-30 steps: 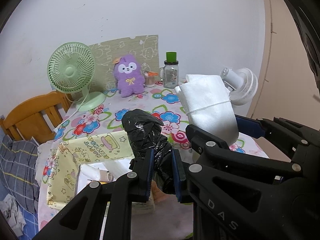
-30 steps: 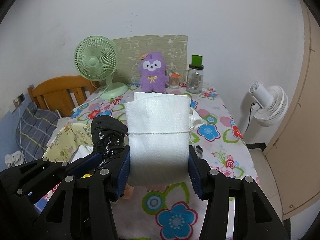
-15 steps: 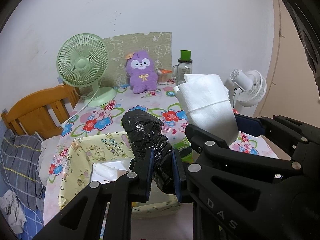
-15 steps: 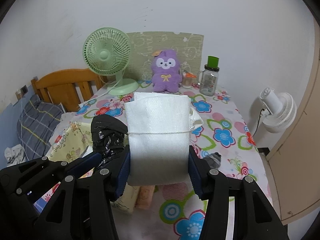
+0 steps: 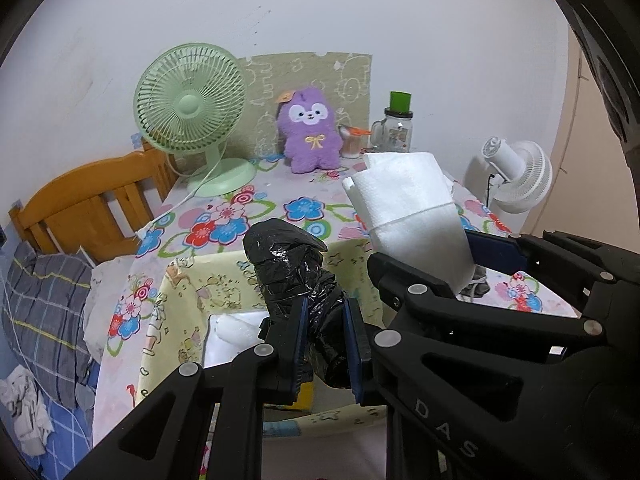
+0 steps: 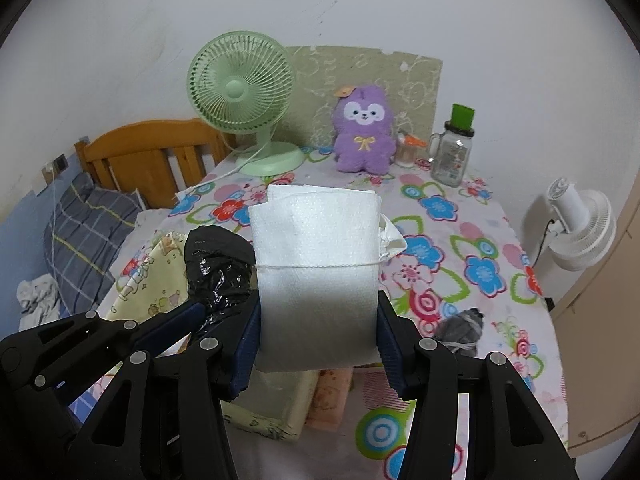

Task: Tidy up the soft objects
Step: 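Lift and carry the umbrella with the left tool and the white pack with the right tool over the box, then open the left tool to drop the umbrella into the box while the right tool releases the white pack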

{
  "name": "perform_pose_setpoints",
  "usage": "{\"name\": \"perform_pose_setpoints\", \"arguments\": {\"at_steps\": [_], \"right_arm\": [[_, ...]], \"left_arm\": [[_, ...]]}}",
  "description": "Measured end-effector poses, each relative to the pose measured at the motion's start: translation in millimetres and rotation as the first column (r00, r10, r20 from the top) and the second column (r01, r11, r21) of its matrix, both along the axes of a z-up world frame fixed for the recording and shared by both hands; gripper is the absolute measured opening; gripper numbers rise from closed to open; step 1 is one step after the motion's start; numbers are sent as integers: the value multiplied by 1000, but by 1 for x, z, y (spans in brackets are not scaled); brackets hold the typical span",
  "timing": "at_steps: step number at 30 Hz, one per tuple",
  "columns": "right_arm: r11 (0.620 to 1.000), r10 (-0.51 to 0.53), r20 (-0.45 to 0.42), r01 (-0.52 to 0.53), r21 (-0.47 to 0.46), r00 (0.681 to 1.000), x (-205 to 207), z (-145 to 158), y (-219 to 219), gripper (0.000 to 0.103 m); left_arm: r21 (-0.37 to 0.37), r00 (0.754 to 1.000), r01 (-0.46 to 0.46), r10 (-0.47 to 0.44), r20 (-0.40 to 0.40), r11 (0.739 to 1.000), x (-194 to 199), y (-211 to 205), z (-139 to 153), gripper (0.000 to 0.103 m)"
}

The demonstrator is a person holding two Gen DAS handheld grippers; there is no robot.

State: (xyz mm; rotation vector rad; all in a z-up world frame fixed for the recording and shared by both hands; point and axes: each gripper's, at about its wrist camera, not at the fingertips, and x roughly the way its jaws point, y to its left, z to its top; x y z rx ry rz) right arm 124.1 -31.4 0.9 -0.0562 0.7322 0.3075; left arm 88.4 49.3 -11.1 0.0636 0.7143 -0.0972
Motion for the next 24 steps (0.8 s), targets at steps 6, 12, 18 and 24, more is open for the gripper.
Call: {"name": "perform_pose_setpoints", "arguments": {"at_steps": [6,12,18,24], "right_arm": [[999,37,-29,-36,14,999,7,-10,15,56],[997,74,-57,-73,16,996,13,-20,29,56],[995,101,-70,-101,1,992,17,-28,40,56],[991,133,-98,-132,17,986,20,-34,50,56]], "left_arm": [[-8,999,-42,42,-29,999,8,18,-12,17],[11,995,-85,86,-52,996,13,31,-23,17],[46,990,-121,124,-70,992,19,42,-32,18],[62,986,-139,144,-83,988,21,51,-38,18]]}}
